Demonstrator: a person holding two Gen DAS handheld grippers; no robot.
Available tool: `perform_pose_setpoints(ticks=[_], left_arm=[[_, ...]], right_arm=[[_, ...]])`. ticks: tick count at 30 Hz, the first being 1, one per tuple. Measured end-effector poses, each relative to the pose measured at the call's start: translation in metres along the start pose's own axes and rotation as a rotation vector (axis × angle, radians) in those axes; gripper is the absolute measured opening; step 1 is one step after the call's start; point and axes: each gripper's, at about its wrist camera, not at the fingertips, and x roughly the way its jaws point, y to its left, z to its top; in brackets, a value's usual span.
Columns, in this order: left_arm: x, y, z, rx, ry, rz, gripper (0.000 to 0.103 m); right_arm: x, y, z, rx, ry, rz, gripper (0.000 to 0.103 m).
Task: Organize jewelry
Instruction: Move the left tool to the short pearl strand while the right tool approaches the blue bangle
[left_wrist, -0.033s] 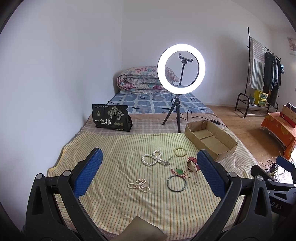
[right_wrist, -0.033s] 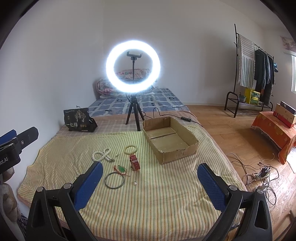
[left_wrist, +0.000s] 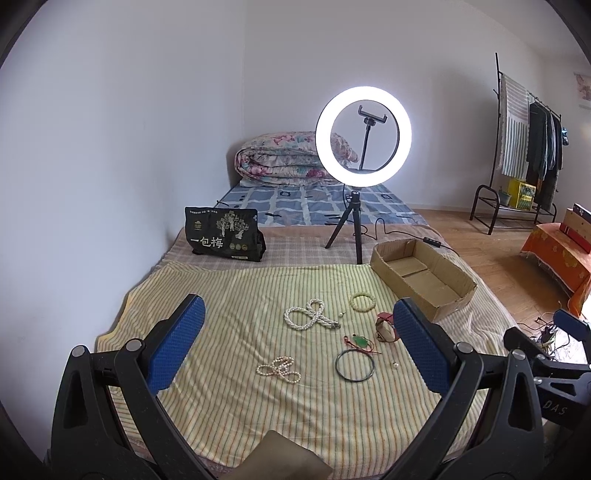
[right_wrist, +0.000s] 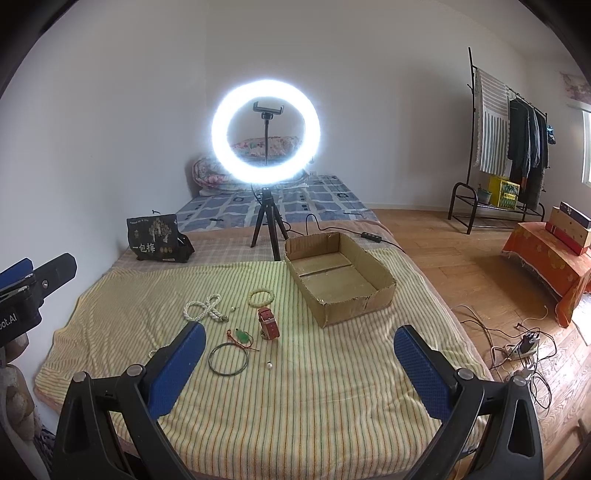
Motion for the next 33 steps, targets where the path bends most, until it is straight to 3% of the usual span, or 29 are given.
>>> perform_pose_setpoints(ticks=[11, 19, 29, 33], left_arm=[[0.035, 0.029, 0.015, 0.014, 0.033, 0.038, 0.103], [0.080, 0.056, 0.028, 0.022, 0.121, 0.028, 0.103], [0.121, 0.065, 0.021, 0.064, 0.184, -0.003, 0.103], [0.137, 0.062, 0.012, 0.067, 0.222, -0.008, 0.103]], right_arm=[[0.031, -0.002, 0.013, -0.029, 0.071, 0.055, 0.103], [0.063, 0.011, 0.026, -0.132, 0.090, 0.037, 0.102], [0.111, 0.001, 0.019, -0.146, 0.116, 0.052, 0.103], [0.132, 0.003, 0.013, -0.134, 0.155, 0.115, 0.102]])
